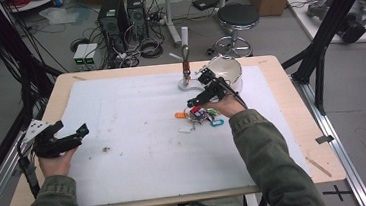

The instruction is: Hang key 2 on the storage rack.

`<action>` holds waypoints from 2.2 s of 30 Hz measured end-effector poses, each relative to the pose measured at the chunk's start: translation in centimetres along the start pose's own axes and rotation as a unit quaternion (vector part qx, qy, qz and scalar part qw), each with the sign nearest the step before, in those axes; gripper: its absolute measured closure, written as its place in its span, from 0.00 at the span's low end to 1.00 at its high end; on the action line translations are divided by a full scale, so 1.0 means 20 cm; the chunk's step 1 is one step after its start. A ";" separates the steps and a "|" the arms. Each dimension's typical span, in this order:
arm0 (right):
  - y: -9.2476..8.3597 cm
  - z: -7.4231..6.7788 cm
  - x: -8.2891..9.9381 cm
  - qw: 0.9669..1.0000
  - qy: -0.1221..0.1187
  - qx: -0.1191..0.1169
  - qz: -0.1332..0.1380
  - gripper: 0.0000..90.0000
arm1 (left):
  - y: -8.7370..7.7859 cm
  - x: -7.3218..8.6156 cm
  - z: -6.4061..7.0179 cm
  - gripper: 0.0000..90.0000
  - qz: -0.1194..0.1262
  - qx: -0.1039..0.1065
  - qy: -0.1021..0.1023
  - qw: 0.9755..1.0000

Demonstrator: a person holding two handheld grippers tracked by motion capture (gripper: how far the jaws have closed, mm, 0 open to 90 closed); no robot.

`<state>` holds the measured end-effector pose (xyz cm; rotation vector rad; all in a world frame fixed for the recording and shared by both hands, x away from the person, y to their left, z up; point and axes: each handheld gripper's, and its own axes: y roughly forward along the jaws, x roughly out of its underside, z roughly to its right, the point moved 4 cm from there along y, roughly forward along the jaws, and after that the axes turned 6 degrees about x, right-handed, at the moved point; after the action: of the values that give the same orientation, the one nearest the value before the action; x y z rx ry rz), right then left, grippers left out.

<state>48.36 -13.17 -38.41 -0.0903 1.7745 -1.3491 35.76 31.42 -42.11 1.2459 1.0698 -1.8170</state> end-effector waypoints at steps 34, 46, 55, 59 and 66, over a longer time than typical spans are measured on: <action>0.24 -0.09 0.12 0.997 -0.020 0.005 -0.073 0.05 | 0.00 0.00 0.00 0.02 0.001 0.001 -0.001 1.000; 0.28 -0.06 0.13 0.997 0.008 0.012 -0.082 0.36 | 0.00 0.00 0.00 0.02 0.001 0.002 0.001 1.000; 0.28 -0.05 0.14 0.995 0.014 0.040 -0.092 0.68 | 0.01 0.00 0.00 0.02 0.000 0.002 0.001 1.000; 0.28 -0.07 0.13 0.993 -0.009 0.061 -0.099 0.69 | 0.00 0.00 0.00 0.02 0.001 0.002 0.001 1.000; 0.28 -0.09 0.13 0.992 -0.015 0.068 -0.103 0.70 | 0.01 0.00 0.00 0.02 0.002 0.002 0.002 1.000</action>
<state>47.96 -11.02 -44.48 -0.2239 1.6792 -1.6036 35.85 31.33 -42.04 1.2532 1.0659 -1.8163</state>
